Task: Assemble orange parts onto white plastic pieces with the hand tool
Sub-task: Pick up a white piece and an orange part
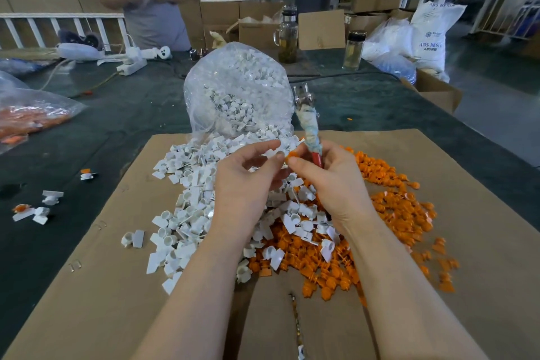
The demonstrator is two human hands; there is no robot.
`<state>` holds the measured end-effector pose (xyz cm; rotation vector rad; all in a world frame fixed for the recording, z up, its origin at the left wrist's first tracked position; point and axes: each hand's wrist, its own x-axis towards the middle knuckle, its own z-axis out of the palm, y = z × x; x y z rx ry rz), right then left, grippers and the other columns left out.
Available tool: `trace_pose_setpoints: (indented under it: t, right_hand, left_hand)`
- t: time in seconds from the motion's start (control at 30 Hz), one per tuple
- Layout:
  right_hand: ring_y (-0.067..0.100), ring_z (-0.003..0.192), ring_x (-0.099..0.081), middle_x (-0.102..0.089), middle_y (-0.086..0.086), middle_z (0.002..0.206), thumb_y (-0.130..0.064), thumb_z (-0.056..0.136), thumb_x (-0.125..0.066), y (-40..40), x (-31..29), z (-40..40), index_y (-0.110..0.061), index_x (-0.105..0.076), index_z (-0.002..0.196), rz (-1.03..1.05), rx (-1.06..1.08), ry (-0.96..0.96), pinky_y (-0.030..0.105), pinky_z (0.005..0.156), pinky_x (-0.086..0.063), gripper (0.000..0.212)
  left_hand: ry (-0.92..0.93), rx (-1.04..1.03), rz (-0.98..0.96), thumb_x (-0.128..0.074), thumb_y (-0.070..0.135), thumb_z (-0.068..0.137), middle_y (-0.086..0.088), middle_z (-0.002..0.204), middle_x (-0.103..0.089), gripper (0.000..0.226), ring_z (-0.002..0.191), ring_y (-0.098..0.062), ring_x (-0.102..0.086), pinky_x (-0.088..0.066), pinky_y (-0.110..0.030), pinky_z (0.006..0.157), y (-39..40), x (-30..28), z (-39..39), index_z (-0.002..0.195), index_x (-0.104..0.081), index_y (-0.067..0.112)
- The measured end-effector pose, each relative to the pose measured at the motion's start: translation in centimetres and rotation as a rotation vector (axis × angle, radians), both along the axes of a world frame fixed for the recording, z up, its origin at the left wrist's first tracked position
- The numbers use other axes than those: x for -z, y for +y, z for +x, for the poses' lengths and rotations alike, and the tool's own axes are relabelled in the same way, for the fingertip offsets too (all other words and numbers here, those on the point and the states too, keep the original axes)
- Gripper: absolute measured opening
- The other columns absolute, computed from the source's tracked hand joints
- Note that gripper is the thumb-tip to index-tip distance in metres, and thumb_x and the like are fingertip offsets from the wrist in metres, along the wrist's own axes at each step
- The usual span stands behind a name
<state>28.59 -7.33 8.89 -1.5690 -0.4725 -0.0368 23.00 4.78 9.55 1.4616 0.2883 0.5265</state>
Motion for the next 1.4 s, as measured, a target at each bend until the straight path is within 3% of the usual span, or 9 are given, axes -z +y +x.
trace_pose_setpoints:
  t: [0.1, 0.27, 0.67, 0.9, 1.07, 1.27, 1.4]
  right_hand:
    - [0.003, 0.077, -0.069, -0.072, -0.011, 0.074, -0.011, 0.087, -0.070, 0.1, 0.1, 0.0, -0.019, -0.065, 0.086, 0.038, 0.026, -0.026, 0.013, 0.071, -0.051, 0.010]
    - [0.007, 0.085, -0.072, -0.074, -0.002, 0.084, -0.011, 0.090, -0.067, 0.2, 0.0, -0.1, -0.014, -0.065, 0.095, 0.054, 0.055, -0.084, 0.016, 0.077, -0.054, 0.006]
    - [-0.012, 0.063, -0.055, -0.058, -0.018, 0.073, -0.025, 0.089, -0.070, 1.0, 0.4, -0.3, -0.010, -0.067, 0.103, -0.113, 0.255, -0.310, 0.006, 0.057, -0.042, 0.021]
    - [0.004, 0.070, -0.060, -0.064, -0.012, 0.079, -0.026, 0.088, -0.071, 1.3, 0.6, -0.6, -0.017, -0.063, 0.093, -0.092, 0.302, -0.336, 0.014, 0.061, -0.046, 0.013]
    - [-0.003, 0.069, -0.059, -0.062, -0.015, 0.077, -0.018, 0.088, -0.071, 1.6, 0.7, -0.7, -0.014, -0.063, 0.092, -0.036, 0.294, -0.348, 0.009, 0.062, -0.044, 0.010]
    - [-0.002, 0.068, -0.059, -0.061, -0.015, 0.074, -0.018, 0.088, -0.071, 1.7, 0.9, -0.7, -0.017, -0.063, 0.091, -0.032, 0.280, -0.337, 0.009, 0.060, -0.045, 0.009]
    - [-0.001, 0.066, -0.059, -0.061, -0.016, 0.071, -0.025, 0.087, -0.072, 1.4, 0.7, -0.6, -0.022, -0.064, 0.091, -0.080, 0.296, -0.341, 0.012, 0.058, -0.045, 0.010]
  left_hand:
    - [0.002, -0.009, -0.050, -0.073, 0.006, 0.087, -0.014, 0.083, -0.075, 0.014, 0.070, -0.017, -0.075, -0.061, -0.027, 0.065, 0.0, -0.2, 0.0, 0.096, -0.070, 0.017]
    - [-0.003, -0.012, -0.130, -0.078, 0.004, 0.081, -0.013, 0.073, -0.075, 0.012, 0.066, -0.018, -0.074, -0.060, -0.024, 0.060, -0.1, -0.3, -0.1, 0.082, -0.067, 0.007]
    - [-0.041, 0.012, -0.255, -0.077, -0.001, 0.080, -0.013, 0.073, -0.075, 0.011, 0.069, -0.023, -0.075, -0.058, -0.024, 0.059, -0.2, -0.6, -0.2, 0.079, -0.070, 0.008]
    - [-0.080, 0.016, -0.291, -0.077, -0.002, 0.079, -0.015, 0.075, -0.075, 0.008, 0.067, -0.020, -0.075, -0.057, -0.023, 0.058, -0.4, -0.6, -0.2, 0.082, -0.072, 0.004]
    - [-0.110, 0.038, -0.340, -0.075, -0.002, 0.080, -0.010, 0.072, -0.075, 0.007, 0.066, -0.017, -0.074, -0.059, -0.025, 0.061, -0.6, -0.3, -0.1, 0.084, -0.071, 0.002]
    - [-0.126, 0.008, -0.282, -0.076, -0.003, 0.079, -0.010, 0.072, -0.075, 0.009, 0.068, -0.018, -0.075, -0.058, -0.023, 0.061, -0.6, -0.2, -0.1, 0.084, -0.071, 0.004]
    - [-0.115, -0.027, -0.143, -0.077, -0.001, 0.080, -0.010, 0.073, -0.075, 0.008, 0.071, -0.020, -0.075, -0.059, -0.023, 0.064, -0.4, -0.2, -0.1, 0.081, -0.072, 0.006]
